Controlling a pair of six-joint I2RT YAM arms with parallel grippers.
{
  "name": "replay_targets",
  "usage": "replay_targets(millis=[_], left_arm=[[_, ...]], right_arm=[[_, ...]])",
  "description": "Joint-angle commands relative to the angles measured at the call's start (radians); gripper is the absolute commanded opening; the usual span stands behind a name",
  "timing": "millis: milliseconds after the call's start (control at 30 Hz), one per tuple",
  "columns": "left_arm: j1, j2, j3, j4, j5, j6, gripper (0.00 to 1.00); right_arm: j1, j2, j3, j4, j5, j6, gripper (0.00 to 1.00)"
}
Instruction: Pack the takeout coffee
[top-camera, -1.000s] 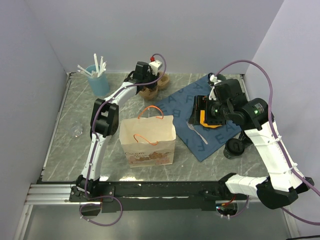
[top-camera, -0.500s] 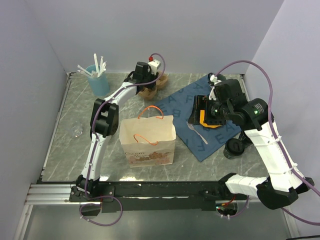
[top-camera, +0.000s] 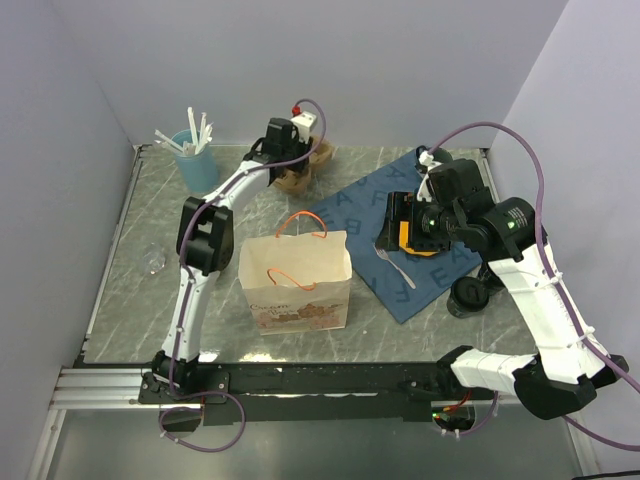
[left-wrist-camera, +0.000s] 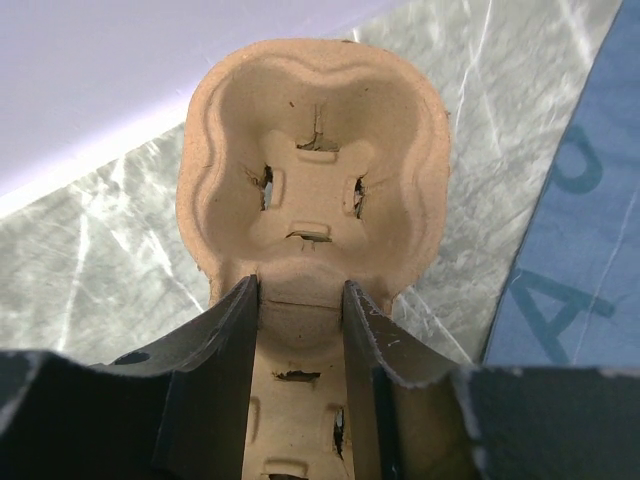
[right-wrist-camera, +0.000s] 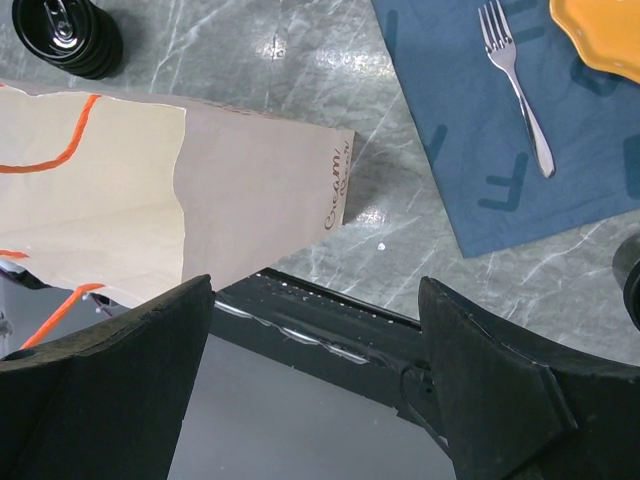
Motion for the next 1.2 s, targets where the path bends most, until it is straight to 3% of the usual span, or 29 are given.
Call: replay_targets(millis=[0,333,600,1167], left_arm=[[0.007,-0.135,0.037,0.071,0.020,-0.045,0.39],[0.018,-0.104,-0.051,0.065,-0.021,-0.073,0.41],[0.023,-0.094,0.025,0.026,-0.041,-0.018,0.45],[0.026,-0.146,0.025,0.014,-0.009,-0.034,0.41]], right_arm=[[-0.003,-0.013,0.014,0.031,-0.003,0.012,0.90],[-0.004,-0.037,-0.020,0.048,-0.017,0.029,0.90],[-0.003,-0.039,-0.018,0.048,-0.023,0.032,0.90],[-0.004,-0.050,-0.032,0.060,-0.030,0.032,0.90]])
